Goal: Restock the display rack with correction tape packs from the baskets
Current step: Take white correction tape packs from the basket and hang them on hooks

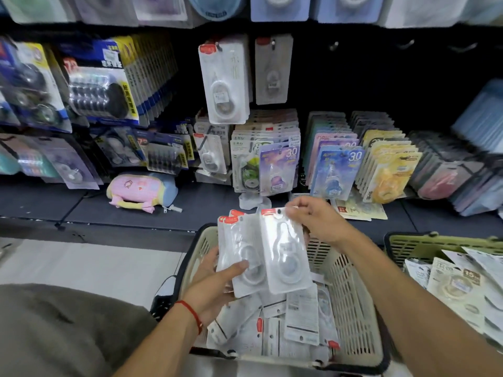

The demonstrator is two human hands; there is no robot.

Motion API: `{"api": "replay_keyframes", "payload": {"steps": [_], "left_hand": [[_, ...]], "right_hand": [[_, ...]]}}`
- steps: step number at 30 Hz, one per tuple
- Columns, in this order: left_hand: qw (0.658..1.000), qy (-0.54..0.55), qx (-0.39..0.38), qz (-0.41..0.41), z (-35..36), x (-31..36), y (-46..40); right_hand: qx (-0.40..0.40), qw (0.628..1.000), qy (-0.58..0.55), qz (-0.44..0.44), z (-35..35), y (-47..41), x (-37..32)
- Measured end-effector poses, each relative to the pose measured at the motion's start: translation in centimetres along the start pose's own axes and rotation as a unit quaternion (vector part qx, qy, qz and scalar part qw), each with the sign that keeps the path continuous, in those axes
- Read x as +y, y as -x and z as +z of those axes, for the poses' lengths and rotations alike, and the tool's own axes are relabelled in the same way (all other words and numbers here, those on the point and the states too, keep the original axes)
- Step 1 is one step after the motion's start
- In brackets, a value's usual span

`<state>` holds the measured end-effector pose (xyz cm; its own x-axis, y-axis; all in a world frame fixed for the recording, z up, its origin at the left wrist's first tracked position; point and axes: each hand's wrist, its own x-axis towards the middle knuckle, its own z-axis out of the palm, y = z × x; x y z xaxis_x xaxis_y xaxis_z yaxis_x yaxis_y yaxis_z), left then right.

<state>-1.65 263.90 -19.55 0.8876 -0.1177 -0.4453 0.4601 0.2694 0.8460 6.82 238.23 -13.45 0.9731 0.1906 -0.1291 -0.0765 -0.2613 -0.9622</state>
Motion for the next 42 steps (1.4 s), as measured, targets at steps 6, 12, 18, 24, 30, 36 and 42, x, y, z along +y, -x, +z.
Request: {"api": "replay_keyframes", "payload": {"steps": [6, 12, 18, 24, 30, 36, 42], "left_hand": [[0.994, 0.015, -0.091, 0.056, 3.1, 5.7, -0.1], [0.985, -0.025, -0.103, 0.136, 5.9, 13.5, -1.8], [0.973, -0.03, -0.139, 0.184, 6.9, 20.1, -3.7], [0.968, 0.01, -0.128, 0.217, 6.5, 21.6, -5.0], [0.942, -0.083, 0.019, 0.326, 3.9, 23.0, -5.4], [0.933, -0.063, 0.041, 0.352, 2.1, 23.7, -5.0], [0.933, -0.039, 0.026, 0.358, 2.0, 24.0, -4.1]], "right_hand": [[0.098, 0.992, 0.057, -0.049, 0.9, -1.4, -6.0], [0.195, 0.975, -0.01, -0.103, -0.7, -0.5, -10.6], [0.136, 0.979, -0.118, -0.095, -0.8, 0.3, -12.1], [0.141, 0.968, -0.151, -0.141, -0.5, -2.0, -12.7], [0.172, 0.95, -0.136, -0.224, -1.3, -4.8, -14.3], [0.205, 0.941, -0.129, -0.238, -1.2, -7.3, -15.4], [0.217, 0.937, -0.142, -0.234, -0.9, -8.3, -16.0]]}}
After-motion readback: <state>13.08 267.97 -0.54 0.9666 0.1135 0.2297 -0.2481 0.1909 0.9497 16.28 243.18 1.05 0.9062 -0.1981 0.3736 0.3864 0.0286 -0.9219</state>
